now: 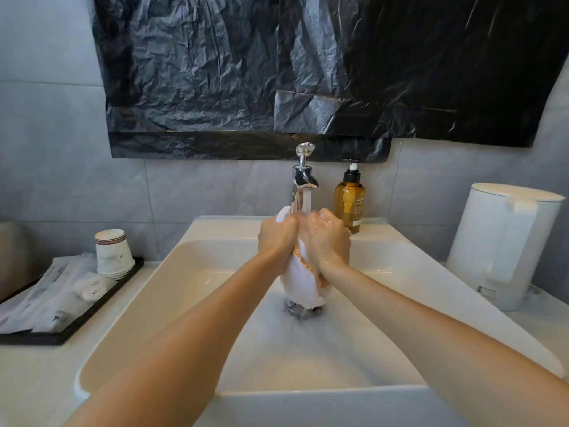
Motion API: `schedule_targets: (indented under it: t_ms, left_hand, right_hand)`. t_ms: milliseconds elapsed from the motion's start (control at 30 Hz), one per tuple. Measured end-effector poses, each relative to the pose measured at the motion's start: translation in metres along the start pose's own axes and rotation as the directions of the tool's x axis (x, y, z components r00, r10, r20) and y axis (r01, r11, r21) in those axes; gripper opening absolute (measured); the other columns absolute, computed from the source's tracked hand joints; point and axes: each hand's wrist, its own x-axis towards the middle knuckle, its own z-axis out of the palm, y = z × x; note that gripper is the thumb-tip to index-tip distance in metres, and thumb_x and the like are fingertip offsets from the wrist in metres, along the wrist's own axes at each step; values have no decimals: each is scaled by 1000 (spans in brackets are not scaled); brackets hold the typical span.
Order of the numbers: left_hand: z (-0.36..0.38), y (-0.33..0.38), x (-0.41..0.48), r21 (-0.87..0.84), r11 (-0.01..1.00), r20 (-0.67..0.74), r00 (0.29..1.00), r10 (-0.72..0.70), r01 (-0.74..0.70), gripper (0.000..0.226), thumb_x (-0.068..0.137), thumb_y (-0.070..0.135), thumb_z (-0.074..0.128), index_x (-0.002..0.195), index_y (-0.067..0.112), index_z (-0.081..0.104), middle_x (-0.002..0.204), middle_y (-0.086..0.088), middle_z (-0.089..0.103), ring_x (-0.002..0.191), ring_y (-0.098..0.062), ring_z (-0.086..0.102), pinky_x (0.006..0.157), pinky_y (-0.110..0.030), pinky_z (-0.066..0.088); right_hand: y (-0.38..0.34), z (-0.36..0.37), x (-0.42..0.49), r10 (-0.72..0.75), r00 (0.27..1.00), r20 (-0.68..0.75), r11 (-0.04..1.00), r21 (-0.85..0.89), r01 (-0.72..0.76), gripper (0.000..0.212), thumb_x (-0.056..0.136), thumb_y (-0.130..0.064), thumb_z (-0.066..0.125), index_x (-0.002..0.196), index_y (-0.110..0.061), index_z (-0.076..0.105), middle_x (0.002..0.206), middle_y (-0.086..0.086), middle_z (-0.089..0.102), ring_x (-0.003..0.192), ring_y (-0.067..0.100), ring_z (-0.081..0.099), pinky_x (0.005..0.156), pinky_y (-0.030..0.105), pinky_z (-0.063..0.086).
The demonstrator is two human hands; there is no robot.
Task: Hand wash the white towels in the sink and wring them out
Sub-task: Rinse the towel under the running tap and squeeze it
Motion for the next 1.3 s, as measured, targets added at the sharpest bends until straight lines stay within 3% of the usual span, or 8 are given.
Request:
schedule_targets:
  t_ms: [333,467,633,800,933,1033,1100,1300]
  left_hand:
    - [0,4,-2,90,994,-148,986,74,-61,38,90,26,49,53,22,47,71,1,55,66,-19,48,62,-32,35]
    - [-5,1,3,45,995,-263,960,101,-93,29,94,31,48,67,23,54,76,3,61,83,-27,59,73,-35,44]
    - [-11,3,12,-104,989,-420,906,49,-102,22,100,38,44,93,24,61,103,0,56,95,-23,53,81,-30,37]
    - [-20,3,22,-220,969,-473,881,-3,-114,27,100,38,45,122,25,57,117,-7,54,101,-23,54,87,-32,44]
    - [-18,0,22,-177,984,-204,977,-55,19,13,87,40,63,97,31,65,115,-10,64,98,-25,64,89,-41,54]
    - [-7,6,16,-141,981,20,991,-133,135,74,57,66,73,111,17,63,114,-11,65,97,-27,66,85,-46,56]
    - [-1,9,16,-89,987,114,985,-126,137,102,39,84,64,117,17,63,112,-8,67,99,-27,66,87,-49,56]
    - [-14,3,29,-36,998,75,996,-40,43,47,78,51,73,106,14,65,100,-7,71,95,-23,68,81,-38,56]
  right_hand:
    - [-7,-11,-6,-188,977,99,982,28,186,40,100,-50,29,84,-19,49,76,-1,57,76,20,55,65,33,39]
    - [-7,-6,-1,-50,950,309,976,219,-20,35,99,-56,28,117,-27,39,118,3,55,108,22,53,88,36,42]
    - [-7,0,-3,36,889,456,960,231,-157,70,88,-72,34,148,-38,22,151,1,37,136,28,39,106,46,34]
    - [-11,5,-7,234,616,752,701,308,-643,85,60,-84,60,126,-30,57,129,8,59,120,31,53,104,52,40]
    - [-13,13,-4,214,781,587,713,453,-536,99,42,-84,73,118,-22,64,110,9,71,102,31,67,93,47,52]
    - [-6,-1,6,293,851,435,717,489,-497,82,57,-75,74,116,-21,61,103,6,70,88,25,68,65,33,56]
    - [7,-12,15,292,901,321,773,476,-420,61,74,-64,69,112,-19,59,103,5,69,89,24,66,72,34,55]
    - [-2,-17,9,80,986,147,963,244,-114,48,81,-66,59,83,-18,59,80,-3,66,76,15,62,67,31,49]
